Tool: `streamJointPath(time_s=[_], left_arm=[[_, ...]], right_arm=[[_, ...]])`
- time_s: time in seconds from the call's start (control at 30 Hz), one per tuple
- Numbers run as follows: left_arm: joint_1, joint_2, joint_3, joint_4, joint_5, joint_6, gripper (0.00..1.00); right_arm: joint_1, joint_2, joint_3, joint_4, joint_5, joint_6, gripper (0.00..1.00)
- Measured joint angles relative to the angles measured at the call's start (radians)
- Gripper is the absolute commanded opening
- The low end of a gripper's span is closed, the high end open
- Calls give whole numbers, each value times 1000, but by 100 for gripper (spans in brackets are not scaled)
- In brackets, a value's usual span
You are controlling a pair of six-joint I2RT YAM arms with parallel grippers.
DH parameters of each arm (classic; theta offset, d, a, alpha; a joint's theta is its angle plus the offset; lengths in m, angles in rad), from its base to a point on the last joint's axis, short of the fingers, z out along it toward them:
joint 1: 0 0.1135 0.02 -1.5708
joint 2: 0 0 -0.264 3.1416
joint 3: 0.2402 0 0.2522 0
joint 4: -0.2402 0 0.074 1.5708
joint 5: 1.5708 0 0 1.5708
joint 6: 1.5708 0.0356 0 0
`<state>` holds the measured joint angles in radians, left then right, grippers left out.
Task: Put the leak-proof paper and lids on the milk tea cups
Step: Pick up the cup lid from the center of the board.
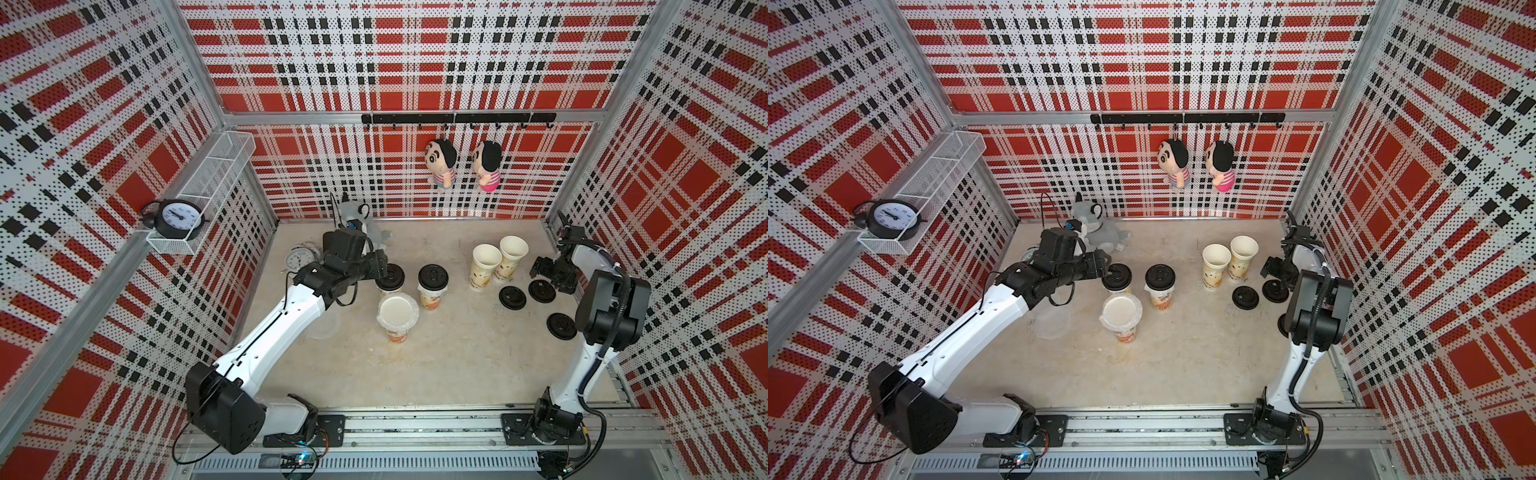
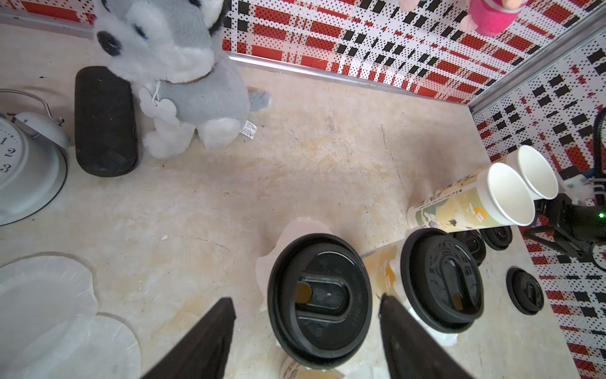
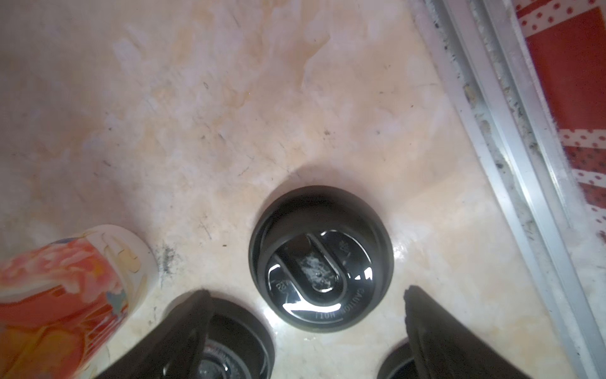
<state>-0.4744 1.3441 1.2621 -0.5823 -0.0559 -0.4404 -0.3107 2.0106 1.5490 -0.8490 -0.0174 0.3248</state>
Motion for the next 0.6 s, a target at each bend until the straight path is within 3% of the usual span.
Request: streamJointPath(time_s=[0.6], left_arm=[[5,10,-5,0,0,0,73]], right_arm=[[0,58,0,0,4,-14,84]])
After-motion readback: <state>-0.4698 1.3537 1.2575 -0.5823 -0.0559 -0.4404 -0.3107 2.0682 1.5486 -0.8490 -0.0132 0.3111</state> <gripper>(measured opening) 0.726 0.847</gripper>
